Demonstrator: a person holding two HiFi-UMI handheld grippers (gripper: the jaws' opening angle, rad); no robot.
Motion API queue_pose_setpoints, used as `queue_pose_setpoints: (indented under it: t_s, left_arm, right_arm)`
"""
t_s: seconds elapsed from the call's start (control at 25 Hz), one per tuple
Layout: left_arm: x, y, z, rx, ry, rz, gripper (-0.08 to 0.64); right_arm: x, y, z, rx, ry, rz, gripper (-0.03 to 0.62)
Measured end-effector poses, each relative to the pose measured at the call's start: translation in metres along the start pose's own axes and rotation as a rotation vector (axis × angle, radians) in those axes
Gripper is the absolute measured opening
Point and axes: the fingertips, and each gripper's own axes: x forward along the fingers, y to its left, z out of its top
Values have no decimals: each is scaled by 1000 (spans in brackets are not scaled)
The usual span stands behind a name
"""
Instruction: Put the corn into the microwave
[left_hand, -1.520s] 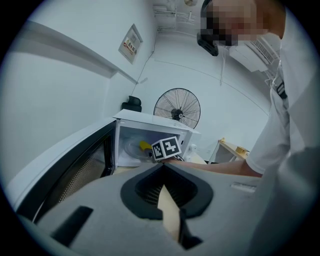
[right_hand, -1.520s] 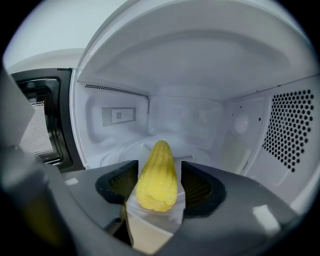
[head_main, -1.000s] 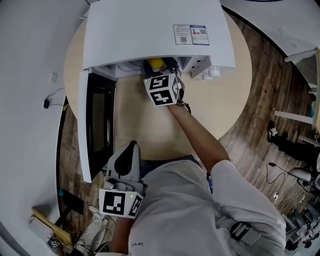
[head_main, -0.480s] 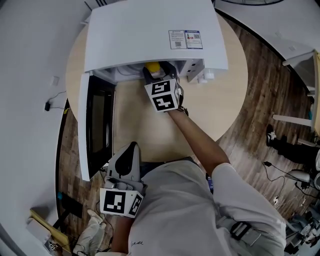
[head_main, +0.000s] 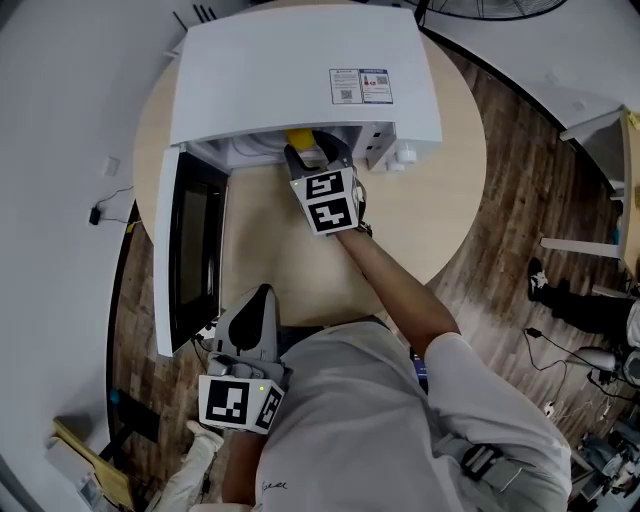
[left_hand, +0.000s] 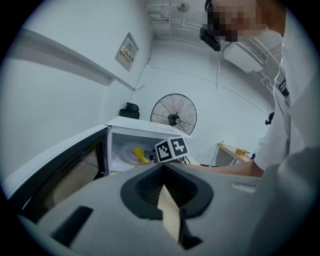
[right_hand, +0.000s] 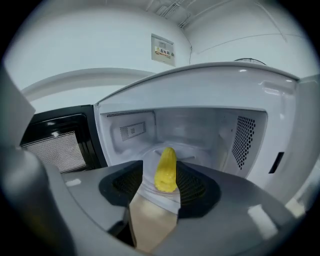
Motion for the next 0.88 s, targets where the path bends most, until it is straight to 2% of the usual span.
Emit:
queue_pose_setpoints:
  t_s: [0.36, 0.56, 0.68, 0.88]
  left_arm:
    - [-5, -11, 1, 7, -25, 0, -9]
    - [-9, -14, -2, 6, -37, 3, -9]
    - [-11, -15, -4, 3, -43, 7, -9]
    - [-15, -16, -6, -5, -55, 16, -9]
  right_arm:
    - [-29, 5, 0, 33, -6, 51, 210]
    - [-46, 8, 0, 35, -7, 65, 187]
    - [-58, 8, 2, 41, -22, 61, 149]
    - [-75, 14, -2, 51, -11, 91, 144]
